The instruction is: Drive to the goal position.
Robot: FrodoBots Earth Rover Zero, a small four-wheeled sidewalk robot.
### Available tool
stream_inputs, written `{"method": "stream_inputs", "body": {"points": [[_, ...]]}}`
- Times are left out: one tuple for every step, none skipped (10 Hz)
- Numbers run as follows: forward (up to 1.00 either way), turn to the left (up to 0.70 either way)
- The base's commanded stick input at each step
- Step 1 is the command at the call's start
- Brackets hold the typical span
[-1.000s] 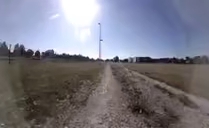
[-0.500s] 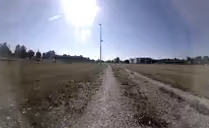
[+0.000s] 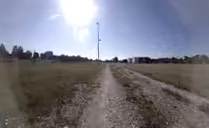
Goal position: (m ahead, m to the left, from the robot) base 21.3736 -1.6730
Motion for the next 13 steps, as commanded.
{"method": "stream_inputs", "body": {"points": [[0.50, 0.00], [0.50, 0.00], [0.50, 0.00], [0.50, 0.00], [0.50, 0.00], [0.50, 0.00], [0.50, 0.00], [0.50, 0.00], [0.50, 0.00], [0.50, 0.00], [0.50, 0.00], [0.50, 0.00], [0.50, 0.00]]}}
